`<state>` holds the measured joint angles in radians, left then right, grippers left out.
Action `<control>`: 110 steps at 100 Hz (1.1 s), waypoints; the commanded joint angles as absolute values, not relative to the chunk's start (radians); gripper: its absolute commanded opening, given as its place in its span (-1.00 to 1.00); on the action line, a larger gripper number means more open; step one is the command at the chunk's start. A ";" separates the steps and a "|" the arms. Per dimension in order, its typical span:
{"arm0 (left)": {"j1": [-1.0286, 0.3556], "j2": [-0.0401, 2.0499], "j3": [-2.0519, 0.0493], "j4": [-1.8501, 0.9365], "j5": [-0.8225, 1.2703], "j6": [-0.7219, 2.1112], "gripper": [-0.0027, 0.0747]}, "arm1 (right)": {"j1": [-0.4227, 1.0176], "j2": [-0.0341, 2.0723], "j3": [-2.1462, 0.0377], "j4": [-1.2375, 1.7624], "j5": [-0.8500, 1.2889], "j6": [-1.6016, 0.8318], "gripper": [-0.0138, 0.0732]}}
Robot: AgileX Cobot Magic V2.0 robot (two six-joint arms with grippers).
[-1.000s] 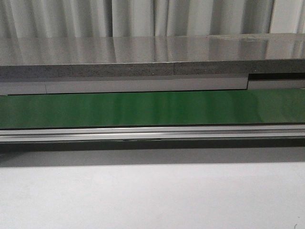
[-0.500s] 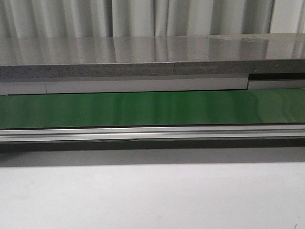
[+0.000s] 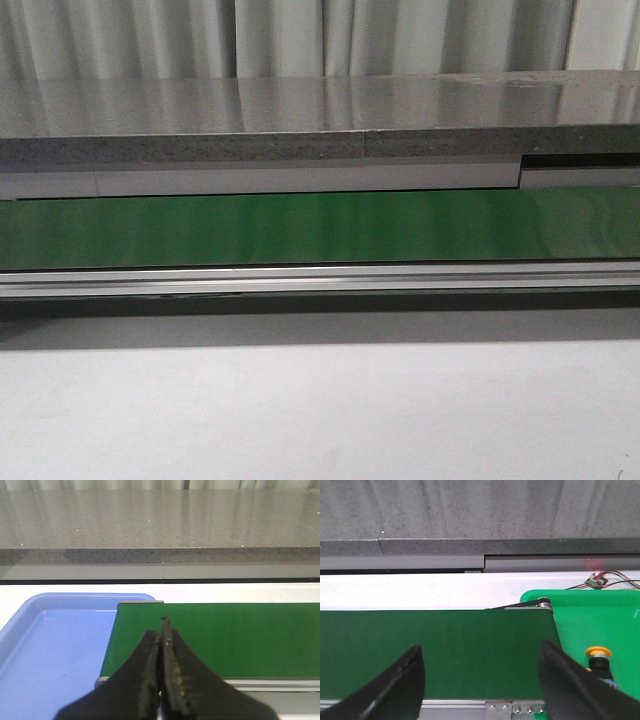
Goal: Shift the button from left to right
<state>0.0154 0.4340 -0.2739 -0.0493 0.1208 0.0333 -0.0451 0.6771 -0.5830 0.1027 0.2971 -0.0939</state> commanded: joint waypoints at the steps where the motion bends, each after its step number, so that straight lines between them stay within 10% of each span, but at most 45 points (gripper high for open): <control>1: 0.008 0.438 -0.304 -0.059 0.045 0.030 -0.98 | -0.044 0.559 -0.542 0.111 0.227 -0.098 0.32; 43: 0.008 0.438 -0.304 -0.059 0.045 0.030 -0.98 | -0.044 0.265 -0.425 0.115 0.411 -0.098 -0.85; 110: 0.008 0.438 -0.304 -0.059 0.045 0.030 -0.98 | -0.044 0.265 -0.425 0.131 0.408 -0.097 -0.84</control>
